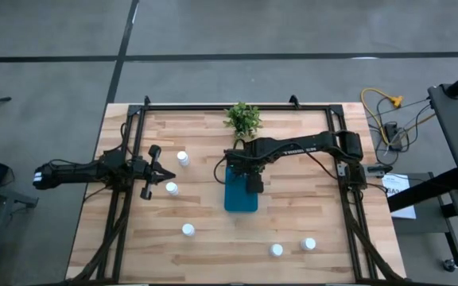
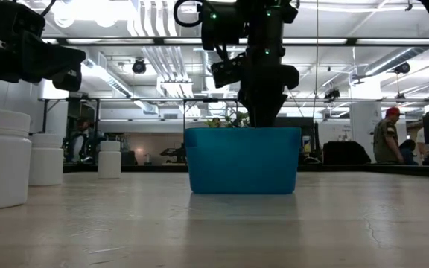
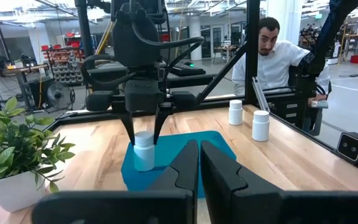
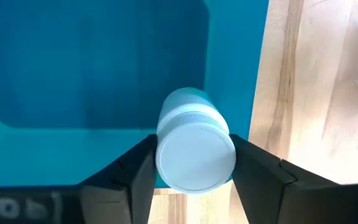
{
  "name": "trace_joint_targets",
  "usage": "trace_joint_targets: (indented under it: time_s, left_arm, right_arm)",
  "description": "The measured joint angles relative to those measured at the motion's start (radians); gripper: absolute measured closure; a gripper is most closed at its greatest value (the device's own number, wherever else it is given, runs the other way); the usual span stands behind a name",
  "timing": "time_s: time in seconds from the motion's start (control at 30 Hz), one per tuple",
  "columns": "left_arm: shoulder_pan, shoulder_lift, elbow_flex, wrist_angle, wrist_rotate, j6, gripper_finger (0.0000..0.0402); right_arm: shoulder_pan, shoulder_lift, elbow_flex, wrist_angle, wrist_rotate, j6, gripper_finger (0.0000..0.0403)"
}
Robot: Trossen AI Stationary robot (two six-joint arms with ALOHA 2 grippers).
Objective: Pick and place pill bottles into a basket
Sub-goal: Put the white medicine bottle into the blue bin
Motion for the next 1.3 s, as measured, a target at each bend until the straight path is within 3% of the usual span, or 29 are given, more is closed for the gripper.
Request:
trace_joint_targets:
  time_s: [0.57, 0.73, 1.3]
  left_arm:
    - [0.000, 0.000, 0.000, 0.000, 0.000, 0.000, 0.0402]
    - [0.000, 0.000, 0.000, 0.000, 0.000, 0.000, 0.0402]
    - [0.000, 0.000, 0.000, 0.000, 0.000, 0.000, 0.0402]
  right_arm:
    - [0.000, 0.000, 0.000, -0.022, 0.000, -0.001, 0.0205]
    - [0.000, -0.007, 0.000, -0.058, 0.061, -0.006, 0.0204]
    - [0.000, -0.174, 0.005, -0.052, 0.069, 0.037, 0.0205]
